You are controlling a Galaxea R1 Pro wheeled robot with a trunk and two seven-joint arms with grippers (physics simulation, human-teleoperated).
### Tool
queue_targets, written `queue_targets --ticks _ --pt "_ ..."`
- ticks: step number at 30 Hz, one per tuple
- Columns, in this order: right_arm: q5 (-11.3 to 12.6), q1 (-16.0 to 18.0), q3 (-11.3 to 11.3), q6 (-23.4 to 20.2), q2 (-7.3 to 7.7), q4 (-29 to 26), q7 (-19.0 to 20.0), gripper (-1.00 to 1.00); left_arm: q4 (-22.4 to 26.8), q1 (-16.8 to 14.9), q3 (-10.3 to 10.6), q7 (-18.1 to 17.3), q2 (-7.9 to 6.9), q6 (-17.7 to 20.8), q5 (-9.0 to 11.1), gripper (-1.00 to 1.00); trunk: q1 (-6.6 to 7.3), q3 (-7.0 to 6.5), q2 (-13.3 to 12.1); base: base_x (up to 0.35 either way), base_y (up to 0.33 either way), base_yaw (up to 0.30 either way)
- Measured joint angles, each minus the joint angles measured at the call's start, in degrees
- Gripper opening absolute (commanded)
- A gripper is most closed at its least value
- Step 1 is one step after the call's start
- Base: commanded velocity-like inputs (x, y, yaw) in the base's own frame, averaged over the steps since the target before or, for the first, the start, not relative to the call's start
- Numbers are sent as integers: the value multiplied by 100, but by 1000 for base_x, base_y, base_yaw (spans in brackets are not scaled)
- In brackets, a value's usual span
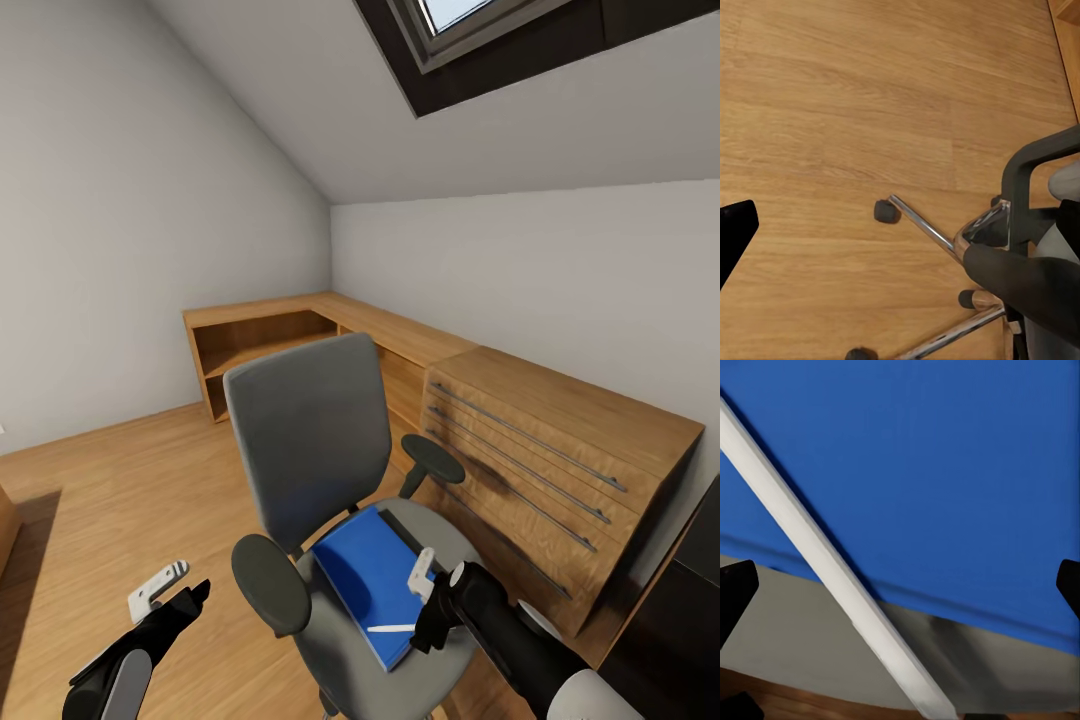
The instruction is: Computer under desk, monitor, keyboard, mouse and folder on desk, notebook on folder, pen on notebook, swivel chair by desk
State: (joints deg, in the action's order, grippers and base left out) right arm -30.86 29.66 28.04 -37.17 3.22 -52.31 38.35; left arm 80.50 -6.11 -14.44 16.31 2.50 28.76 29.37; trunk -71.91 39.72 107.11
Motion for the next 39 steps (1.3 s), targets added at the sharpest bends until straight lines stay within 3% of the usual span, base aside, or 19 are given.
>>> queue_targets --ticks 39 --pt "0 0 4 -27 -1 4 -23 100 0 0 0 0 -4 9 8 100 -43 35 79 0 0 0"
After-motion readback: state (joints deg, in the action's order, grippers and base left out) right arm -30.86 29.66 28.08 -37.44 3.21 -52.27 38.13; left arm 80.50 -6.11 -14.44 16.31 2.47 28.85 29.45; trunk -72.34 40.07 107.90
